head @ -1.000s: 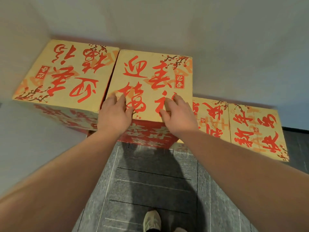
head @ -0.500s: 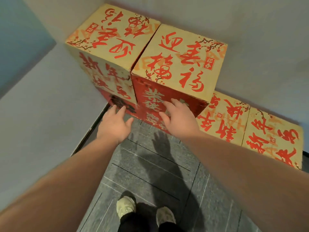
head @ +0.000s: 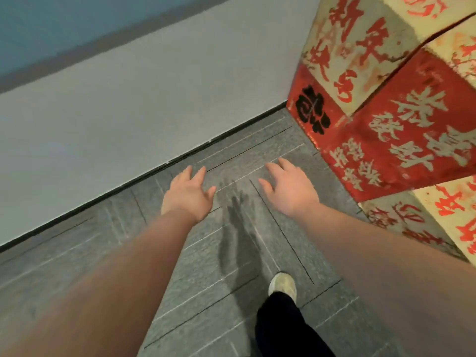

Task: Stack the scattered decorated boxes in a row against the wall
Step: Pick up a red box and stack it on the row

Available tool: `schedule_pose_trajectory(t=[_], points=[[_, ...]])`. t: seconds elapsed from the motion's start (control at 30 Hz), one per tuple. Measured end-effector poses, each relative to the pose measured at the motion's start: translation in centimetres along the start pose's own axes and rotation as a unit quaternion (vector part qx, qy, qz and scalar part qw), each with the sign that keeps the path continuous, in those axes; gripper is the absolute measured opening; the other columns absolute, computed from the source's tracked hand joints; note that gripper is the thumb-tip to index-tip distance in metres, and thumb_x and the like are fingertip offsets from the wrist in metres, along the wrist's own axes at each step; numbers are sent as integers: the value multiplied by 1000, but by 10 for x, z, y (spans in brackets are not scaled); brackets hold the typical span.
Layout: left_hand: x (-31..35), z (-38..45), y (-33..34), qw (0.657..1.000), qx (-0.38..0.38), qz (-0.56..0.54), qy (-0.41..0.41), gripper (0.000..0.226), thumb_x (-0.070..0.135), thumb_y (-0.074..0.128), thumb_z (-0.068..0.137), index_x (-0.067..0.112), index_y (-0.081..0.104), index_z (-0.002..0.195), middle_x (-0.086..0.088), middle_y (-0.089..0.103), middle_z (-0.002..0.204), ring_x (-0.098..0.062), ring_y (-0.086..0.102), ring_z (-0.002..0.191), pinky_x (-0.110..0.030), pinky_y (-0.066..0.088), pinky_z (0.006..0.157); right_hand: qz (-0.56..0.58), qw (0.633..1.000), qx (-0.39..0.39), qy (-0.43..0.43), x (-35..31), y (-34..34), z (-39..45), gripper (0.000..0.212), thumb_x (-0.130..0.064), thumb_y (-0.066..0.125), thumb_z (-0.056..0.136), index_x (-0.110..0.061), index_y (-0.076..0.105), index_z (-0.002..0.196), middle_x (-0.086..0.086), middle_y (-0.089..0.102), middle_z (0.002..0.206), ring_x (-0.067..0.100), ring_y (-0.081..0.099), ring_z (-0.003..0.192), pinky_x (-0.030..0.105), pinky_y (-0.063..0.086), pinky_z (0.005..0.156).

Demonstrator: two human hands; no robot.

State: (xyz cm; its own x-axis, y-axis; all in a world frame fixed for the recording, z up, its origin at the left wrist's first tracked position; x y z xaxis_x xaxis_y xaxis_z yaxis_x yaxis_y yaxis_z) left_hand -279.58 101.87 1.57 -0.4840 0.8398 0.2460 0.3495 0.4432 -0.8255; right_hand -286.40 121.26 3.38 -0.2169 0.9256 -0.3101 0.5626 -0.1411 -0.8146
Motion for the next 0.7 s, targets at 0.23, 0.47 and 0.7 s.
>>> schedule_pose_trajectory(t=[0.23, 0.47, 0.7], points=[[-216, -121, 3, 989, 39, -63, -127, 61, 48, 41, 96, 25, 24, 150, -8, 13, 158, -27, 15, 144, -43, 24, 114, -75, 991, -59, -92, -178, 104, -62, 52, -43, 39, 100, -22, 33, 148, 11, 22, 157, 27, 26, 143, 42, 21, 117], [-417, -266, 19, 952, 72, -143, -263, 60, 49, 38, 96, 25, 24, 150, -4, 10, 159, -24, 12, 144, -42, 22, 115, -163, 957, -96, -219, -361, 218, -150, 50, -46, 36, 100, -22, 37, 144, 10, 29, 154, 24, 29, 142, 37, 25, 114], [-578, -425, 52, 902, 96, -200, -370, 59, 49, 37, 97, 25, 24, 149, -4, 10, 159, -25, 12, 144, -43, 24, 113, -219, 911, -135, -323, -516, 330, -257, 53, -46, 38, 99, -23, 34, 146, 10, 26, 156, 25, 27, 142, 43, 25, 115]])
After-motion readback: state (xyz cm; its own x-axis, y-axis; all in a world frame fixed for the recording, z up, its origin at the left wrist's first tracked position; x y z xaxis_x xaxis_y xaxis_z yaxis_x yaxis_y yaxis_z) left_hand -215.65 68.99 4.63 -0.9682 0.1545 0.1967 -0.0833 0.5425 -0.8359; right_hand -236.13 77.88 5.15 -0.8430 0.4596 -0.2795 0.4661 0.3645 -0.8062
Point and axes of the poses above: each hand's wrist, its own z-axis towards the middle knuckle, its own y-axis out of the palm, x = y × z, the point moved 6 cm from there along z, towards the middle knuckle
